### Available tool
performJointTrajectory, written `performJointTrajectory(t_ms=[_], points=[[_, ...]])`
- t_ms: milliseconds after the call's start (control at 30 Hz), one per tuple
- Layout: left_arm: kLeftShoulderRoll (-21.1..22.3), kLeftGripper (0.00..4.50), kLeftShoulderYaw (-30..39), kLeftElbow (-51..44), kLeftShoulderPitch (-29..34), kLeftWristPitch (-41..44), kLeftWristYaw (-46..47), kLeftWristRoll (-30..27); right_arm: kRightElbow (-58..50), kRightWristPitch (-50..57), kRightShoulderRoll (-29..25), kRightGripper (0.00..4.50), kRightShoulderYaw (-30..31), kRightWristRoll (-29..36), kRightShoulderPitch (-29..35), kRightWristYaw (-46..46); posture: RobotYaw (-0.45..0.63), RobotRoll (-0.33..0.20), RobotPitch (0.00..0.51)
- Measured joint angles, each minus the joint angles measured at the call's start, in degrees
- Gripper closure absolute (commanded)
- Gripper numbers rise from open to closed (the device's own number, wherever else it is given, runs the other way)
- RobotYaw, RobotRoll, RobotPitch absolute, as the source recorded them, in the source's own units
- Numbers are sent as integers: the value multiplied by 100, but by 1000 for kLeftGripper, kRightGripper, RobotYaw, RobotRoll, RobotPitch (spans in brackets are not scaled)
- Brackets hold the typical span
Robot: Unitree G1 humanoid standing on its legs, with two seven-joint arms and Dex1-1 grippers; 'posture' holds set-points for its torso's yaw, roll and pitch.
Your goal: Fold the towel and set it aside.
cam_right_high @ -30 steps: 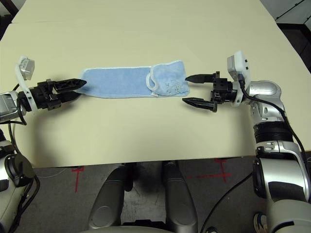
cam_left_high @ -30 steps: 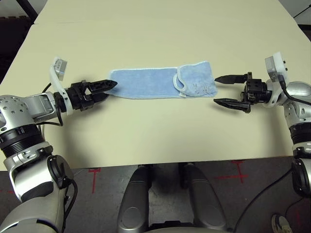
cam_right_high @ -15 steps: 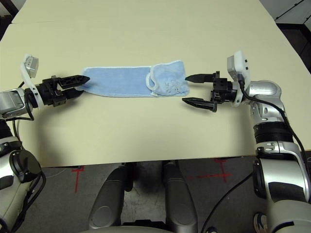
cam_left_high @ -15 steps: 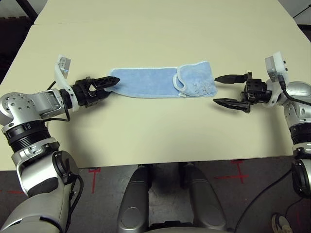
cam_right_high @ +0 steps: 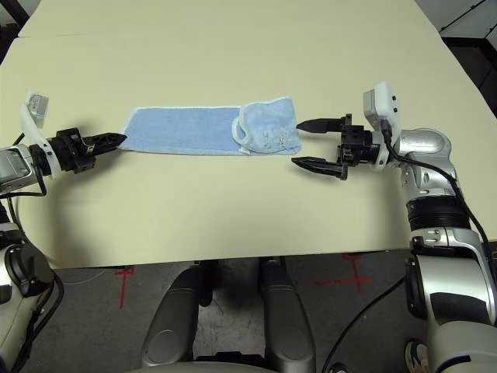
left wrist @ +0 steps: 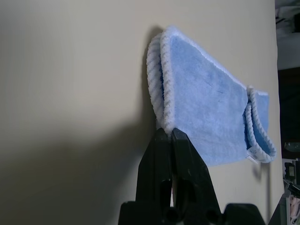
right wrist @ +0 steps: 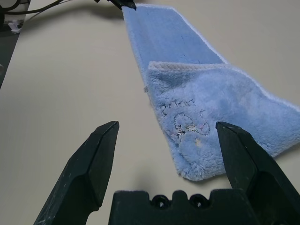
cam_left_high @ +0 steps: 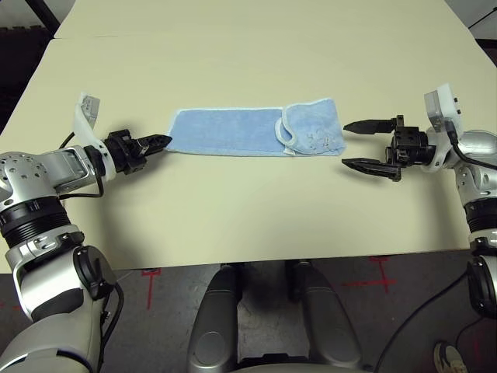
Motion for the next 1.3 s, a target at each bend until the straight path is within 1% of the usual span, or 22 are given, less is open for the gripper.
performJointTrajectory(t_ms=[100,267,367,567,700,767,1067,1100,1167,1233,1300], points=[[193,4462,-78,94,77,-58,-131,0,1,-19,-2,0,12,-5,-10,-5,114,0,284],[885,4462,-157,133,378,-167,-455,-6,66,-76,32,0,35,-18,-83,-41,148,0,285],[1219,4462,-57,114,578,-139,-576,-25,205,-126,97,0,66,-26,-163,-46,160,0,285],[1444,4462,187,-111,789,64,-657,-120,533,-231,218,0,135,-73,-366,-48,187,0,282],[1787,4462,188,-130,867,72,-805,-125,757,-302,245,0,151,-124,-511,-47,193,0,282],[1878,4462,163,-129,865,11,-888,-125,863,-329,259,0,151,-140,-557,-46,192,0,282],[2074,4462,-424,-175,761,-98,-1488,-228,935,-428,342,0,207,-151,-655,-32,181,0,282],[2067,4462,-493,-210,668,-87,-1544,-271,936,-429,341,0,207,-151,-655,-32,180,0,282],[1933,4462,-642,-356,203,-35,-1615,-403,951,-437,337,0,211,-151,-654,-33,178,0,283],[1732,4462,-768,-476,-217,-10,-1633,-531,962,-442,343,0,217,-151,-654,-34,176,0,283],[1427,4462,-996,-562,-624,16,-1652,-596,970,-445,344,0,218,-152,-651,-37,165,0,283]])
